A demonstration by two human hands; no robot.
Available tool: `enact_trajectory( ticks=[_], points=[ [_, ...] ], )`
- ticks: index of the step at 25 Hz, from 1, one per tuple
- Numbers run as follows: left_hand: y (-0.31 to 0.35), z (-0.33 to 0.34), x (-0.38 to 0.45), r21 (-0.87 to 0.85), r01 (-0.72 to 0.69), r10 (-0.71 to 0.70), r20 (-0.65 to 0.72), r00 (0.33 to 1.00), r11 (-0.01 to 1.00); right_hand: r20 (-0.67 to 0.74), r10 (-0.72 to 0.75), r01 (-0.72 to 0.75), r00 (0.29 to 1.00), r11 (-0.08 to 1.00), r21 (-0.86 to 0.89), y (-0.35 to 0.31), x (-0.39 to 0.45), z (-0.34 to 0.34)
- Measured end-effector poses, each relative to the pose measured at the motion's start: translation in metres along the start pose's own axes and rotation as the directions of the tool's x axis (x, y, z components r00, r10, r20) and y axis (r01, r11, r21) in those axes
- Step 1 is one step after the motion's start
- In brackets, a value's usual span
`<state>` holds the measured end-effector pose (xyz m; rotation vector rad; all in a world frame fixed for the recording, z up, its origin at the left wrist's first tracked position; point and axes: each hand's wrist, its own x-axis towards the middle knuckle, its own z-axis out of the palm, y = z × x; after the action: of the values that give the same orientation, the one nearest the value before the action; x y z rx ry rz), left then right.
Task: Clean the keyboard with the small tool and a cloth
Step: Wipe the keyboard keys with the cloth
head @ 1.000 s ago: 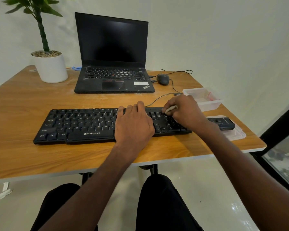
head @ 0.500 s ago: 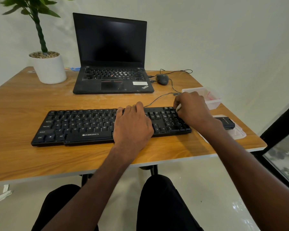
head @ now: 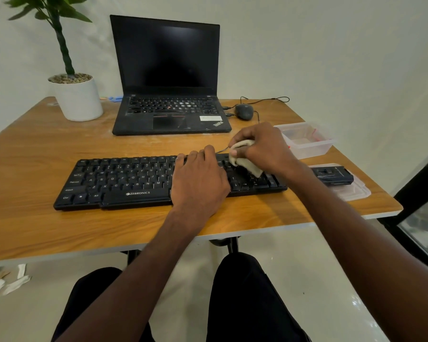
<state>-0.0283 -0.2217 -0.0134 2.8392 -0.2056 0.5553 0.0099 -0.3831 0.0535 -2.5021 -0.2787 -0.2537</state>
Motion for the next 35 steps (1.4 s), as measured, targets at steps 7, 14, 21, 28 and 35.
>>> enact_trajectory(
  ticks=[7,14,21,28,35],
  points=[
    [0.000,-0.002,0.000,0.003,0.003,-0.003,0.003,1.000,1.000,-0.316,0.050,-0.158,0.947,0.932,-0.327,0.033,-0.001,-0.009],
    [0.001,-0.003,-0.002,-0.018,0.024,-0.025,-0.009,1.000,1.000,-0.074,0.013,-0.027,0.997,0.979,-0.202,0.020,0.003,0.008],
    [0.000,-0.003,-0.002,-0.024,0.041,-0.041,-0.004,0.999,0.999,-0.249,0.099,-0.225,0.963,0.805,-0.549,0.016,-0.008,0.004],
    [0.000,-0.001,0.000,-0.014,0.046,-0.046,-0.010,0.999,0.999,-0.207,0.112,-0.216,0.972,0.773,-0.596,0.016,-0.015,-0.003],
    [0.001,-0.001,0.000,0.000,0.047,-0.047,-0.013,0.999,0.999,-0.105,0.152,-0.144,0.983,0.986,0.084,0.014,-0.002,-0.034]
  ],
)
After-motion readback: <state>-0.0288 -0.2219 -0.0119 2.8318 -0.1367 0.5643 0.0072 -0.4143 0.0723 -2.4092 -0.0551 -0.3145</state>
